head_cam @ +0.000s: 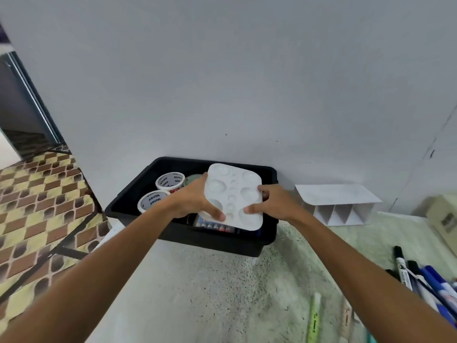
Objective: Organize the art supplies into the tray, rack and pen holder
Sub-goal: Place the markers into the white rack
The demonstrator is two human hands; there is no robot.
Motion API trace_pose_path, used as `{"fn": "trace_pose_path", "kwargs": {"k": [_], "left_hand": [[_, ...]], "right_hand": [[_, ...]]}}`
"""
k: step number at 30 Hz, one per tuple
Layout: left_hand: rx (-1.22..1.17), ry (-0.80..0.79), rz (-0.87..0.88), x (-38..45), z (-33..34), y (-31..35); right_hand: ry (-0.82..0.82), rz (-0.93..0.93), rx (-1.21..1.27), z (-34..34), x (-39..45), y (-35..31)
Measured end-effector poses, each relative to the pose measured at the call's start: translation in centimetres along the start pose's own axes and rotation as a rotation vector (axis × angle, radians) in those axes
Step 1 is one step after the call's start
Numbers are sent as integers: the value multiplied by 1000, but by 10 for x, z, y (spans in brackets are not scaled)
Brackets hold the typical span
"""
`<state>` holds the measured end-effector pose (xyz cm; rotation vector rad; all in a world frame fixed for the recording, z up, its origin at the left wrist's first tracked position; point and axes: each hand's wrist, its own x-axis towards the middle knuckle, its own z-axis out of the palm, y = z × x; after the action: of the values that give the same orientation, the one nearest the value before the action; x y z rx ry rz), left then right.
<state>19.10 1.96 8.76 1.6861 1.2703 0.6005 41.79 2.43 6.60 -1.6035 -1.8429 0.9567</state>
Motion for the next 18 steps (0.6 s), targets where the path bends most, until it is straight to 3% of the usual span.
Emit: {"fn": "trace_pose_path", "kwargs": {"k": [7, 18], "left_hand": [[157, -14, -50, 19, 5, -10], [388, -32, -55, 34, 27, -9]], "right_hand": [[-15, 32, -372, 7, 19, 13], [-11, -118, -630, 19, -9, 15]]}}
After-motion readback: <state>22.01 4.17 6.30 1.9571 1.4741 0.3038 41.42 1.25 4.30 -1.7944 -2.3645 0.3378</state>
